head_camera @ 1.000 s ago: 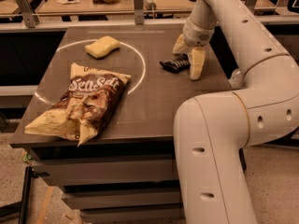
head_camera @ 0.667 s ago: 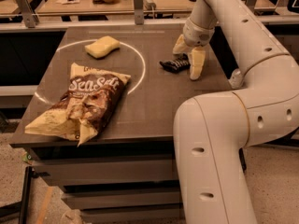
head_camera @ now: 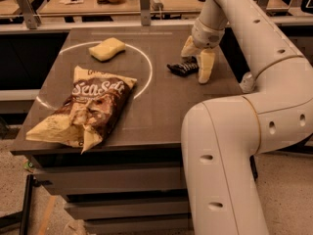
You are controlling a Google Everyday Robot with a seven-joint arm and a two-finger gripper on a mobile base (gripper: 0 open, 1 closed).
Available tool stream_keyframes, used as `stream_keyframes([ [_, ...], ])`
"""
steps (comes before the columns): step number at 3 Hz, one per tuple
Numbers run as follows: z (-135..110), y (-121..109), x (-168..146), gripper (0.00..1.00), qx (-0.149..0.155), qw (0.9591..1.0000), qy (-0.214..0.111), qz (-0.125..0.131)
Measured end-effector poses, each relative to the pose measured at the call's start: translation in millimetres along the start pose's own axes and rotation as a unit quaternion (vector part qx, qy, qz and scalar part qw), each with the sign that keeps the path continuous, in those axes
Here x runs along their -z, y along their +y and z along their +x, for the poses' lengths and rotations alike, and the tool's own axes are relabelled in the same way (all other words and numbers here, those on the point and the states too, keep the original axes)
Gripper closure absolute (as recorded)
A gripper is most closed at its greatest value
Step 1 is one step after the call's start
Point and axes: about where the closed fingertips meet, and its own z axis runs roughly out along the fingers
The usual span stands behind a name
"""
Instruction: Pick rxbar chocolate
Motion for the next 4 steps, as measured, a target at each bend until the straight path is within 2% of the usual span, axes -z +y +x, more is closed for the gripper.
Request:
stream_keyframes([
  [4, 0.1, 1.6, 3.9, 0.42, -0.002, 1.0000, 0.002, 0.000],
])
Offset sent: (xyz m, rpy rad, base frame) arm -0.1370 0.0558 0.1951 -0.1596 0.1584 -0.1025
